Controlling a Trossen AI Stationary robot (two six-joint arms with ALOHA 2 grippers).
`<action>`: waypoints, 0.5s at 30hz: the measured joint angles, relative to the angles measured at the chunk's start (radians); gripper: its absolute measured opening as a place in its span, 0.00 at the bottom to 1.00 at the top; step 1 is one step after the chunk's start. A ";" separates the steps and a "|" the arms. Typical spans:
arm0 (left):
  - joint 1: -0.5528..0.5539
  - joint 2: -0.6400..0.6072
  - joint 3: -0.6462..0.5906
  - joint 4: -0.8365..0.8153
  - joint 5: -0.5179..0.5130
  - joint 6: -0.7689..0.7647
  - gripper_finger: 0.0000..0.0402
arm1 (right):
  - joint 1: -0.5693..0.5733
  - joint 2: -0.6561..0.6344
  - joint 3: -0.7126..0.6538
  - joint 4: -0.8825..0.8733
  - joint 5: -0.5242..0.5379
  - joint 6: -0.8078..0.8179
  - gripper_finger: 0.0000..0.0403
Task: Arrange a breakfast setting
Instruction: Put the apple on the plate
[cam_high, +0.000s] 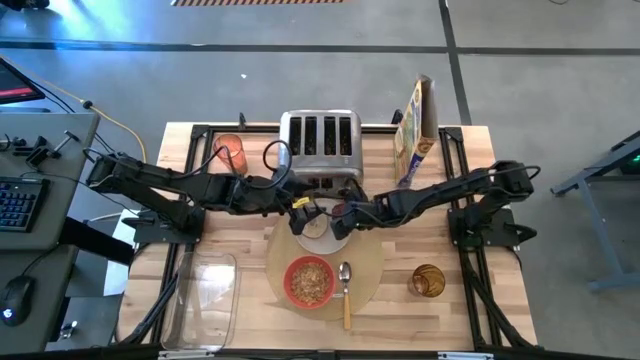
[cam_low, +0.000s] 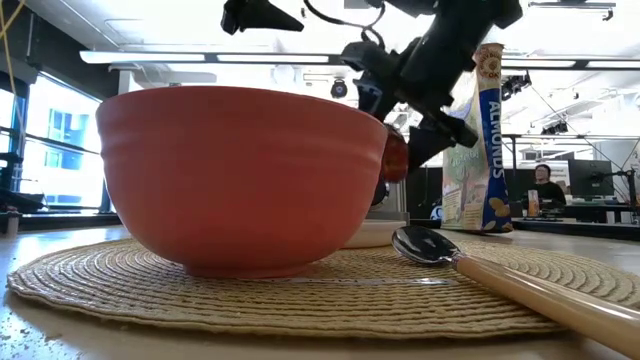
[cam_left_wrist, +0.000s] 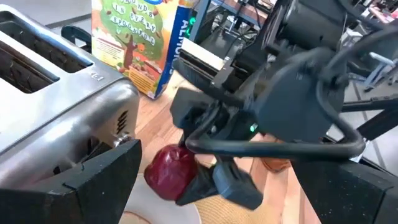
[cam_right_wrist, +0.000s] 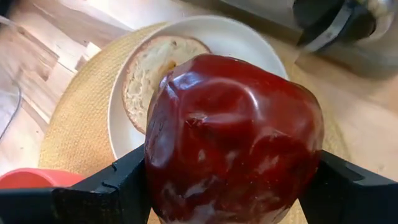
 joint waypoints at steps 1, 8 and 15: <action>0.000 0.000 0.000 0.000 0.000 -0.001 0.98 | 0.002 0.009 0.000 0.006 0.000 0.008 0.70; 0.000 -0.054 -0.001 -0.005 0.000 0.039 0.98 | 0.021 0.064 0.000 0.071 0.026 0.028 0.70; 0.000 -0.154 0.000 -0.005 -0.001 0.078 0.98 | 0.021 0.118 0.000 0.082 0.017 0.033 0.73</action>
